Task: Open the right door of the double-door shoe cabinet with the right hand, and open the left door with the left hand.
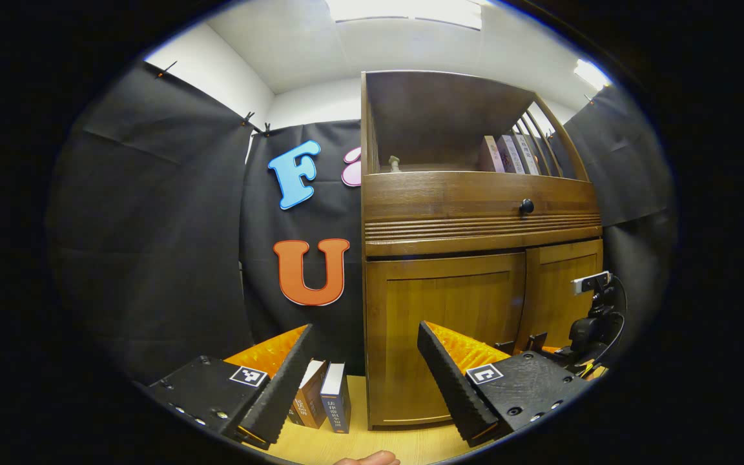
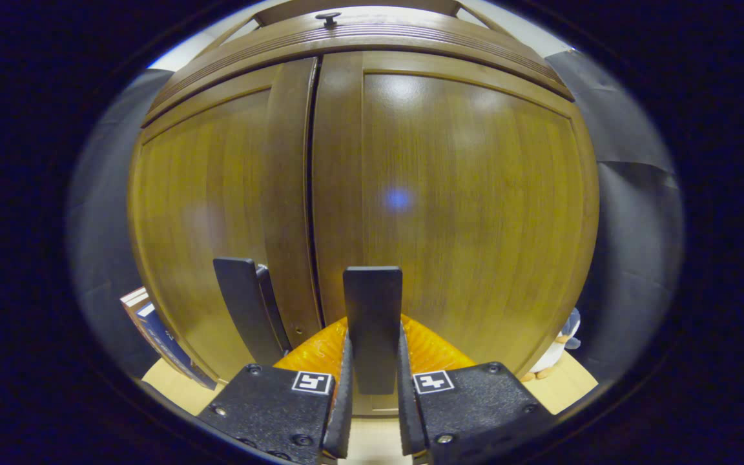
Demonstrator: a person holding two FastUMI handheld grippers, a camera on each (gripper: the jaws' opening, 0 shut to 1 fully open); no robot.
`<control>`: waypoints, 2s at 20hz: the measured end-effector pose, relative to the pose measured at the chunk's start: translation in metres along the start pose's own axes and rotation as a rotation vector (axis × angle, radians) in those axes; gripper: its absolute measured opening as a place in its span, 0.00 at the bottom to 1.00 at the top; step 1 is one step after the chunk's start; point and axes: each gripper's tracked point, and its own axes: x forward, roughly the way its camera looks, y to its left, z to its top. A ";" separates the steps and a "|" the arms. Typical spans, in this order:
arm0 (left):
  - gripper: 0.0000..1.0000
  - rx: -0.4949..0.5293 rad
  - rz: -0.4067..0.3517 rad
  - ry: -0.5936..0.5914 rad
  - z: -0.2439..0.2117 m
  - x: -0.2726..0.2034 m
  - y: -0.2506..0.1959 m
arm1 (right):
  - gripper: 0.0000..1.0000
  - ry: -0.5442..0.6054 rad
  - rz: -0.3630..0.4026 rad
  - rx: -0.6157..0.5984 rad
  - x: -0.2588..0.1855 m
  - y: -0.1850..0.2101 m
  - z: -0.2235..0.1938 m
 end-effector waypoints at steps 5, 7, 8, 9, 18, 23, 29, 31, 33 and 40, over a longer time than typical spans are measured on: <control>0.96 0.013 -0.047 0.007 -0.003 0.000 -0.007 | 0.29 0.008 -0.006 0.012 -0.005 -0.001 0.002; 0.96 0.015 -0.069 -0.002 0.000 -0.001 -0.011 | 0.28 0.013 -0.001 0.015 -0.010 -0.003 0.003; 1.00 0.011 -0.080 -0.012 0.002 -0.001 -0.014 | 0.28 0.012 0.006 0.021 -0.013 -0.003 0.004; 0.96 0.006 -0.087 -0.023 0.005 -0.003 -0.017 | 0.28 0.009 0.012 0.019 -0.015 -0.003 0.007; 0.96 0.013 -0.141 -0.016 0.011 -0.010 -0.064 | 0.26 0.005 0.084 -0.006 -0.028 -0.005 0.017; 0.96 0.024 -0.179 -0.009 0.011 -0.014 -0.092 | 0.26 -0.002 0.103 -0.003 -0.033 -0.009 0.026; 1.00 0.009 -0.238 0.005 0.002 -0.020 -0.116 | 0.26 -0.016 0.076 0.018 -0.038 -0.015 0.034; 1.00 0.005 -0.251 0.011 0.001 -0.019 -0.124 | 0.25 -0.013 0.070 0.025 -0.043 -0.016 0.033; 0.96 0.001 -0.277 0.019 -0.002 -0.019 -0.135 | 0.25 -0.008 0.065 0.038 -0.044 -0.017 0.036; 0.95 0.009 -0.286 0.000 0.005 -0.019 -0.157 | 0.23 -0.024 0.039 0.049 -0.048 -0.027 0.038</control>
